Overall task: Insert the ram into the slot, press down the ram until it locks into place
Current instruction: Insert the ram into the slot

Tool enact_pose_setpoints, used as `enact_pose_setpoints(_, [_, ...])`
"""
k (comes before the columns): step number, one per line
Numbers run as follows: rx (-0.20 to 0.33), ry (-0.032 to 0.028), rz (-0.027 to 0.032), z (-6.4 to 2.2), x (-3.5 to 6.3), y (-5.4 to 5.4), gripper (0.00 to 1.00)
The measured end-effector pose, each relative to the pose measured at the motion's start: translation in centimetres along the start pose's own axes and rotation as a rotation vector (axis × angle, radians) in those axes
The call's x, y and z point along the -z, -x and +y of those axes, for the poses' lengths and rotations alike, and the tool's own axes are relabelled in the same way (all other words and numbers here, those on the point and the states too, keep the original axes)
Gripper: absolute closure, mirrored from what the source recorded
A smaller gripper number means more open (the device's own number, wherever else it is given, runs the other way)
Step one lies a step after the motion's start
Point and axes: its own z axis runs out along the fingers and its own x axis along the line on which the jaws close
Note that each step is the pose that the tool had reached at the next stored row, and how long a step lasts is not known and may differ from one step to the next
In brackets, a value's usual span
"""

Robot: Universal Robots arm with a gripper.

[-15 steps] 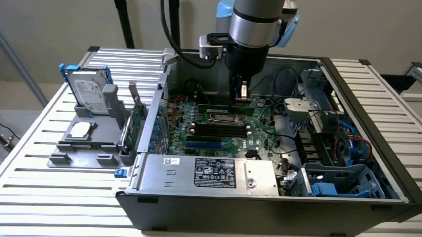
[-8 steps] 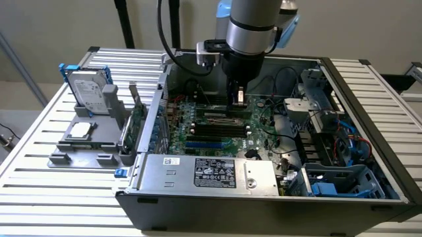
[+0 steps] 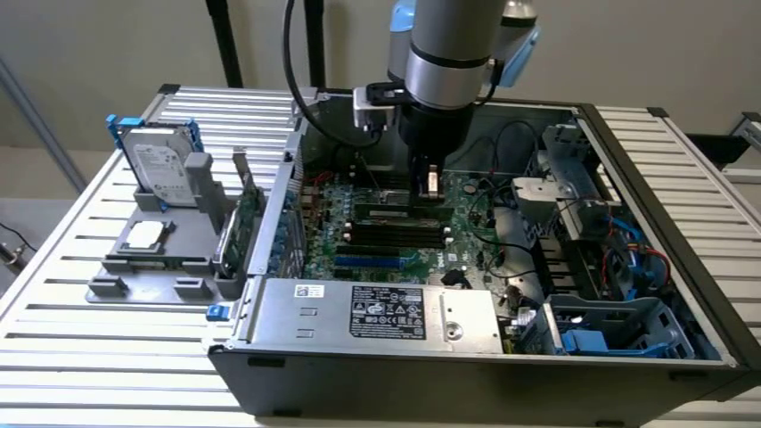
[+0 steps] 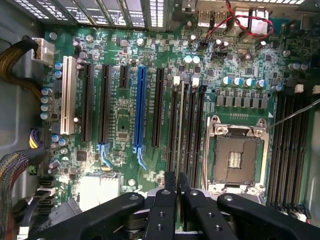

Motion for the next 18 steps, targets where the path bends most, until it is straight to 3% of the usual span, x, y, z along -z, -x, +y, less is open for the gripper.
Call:
enact_pose_setpoints(6, [0.000,0.0004,0.0101,0.05,-0.97,0.0,0.87])
enact_pose_setpoints(13, [-0.001,0.0015,0.0362,0.05,-1.77,0.4,0.87])
enact_pose_setpoints(18, [-0.001,0.0023,0.0509,0.02,-2.24,0.9,0.87])
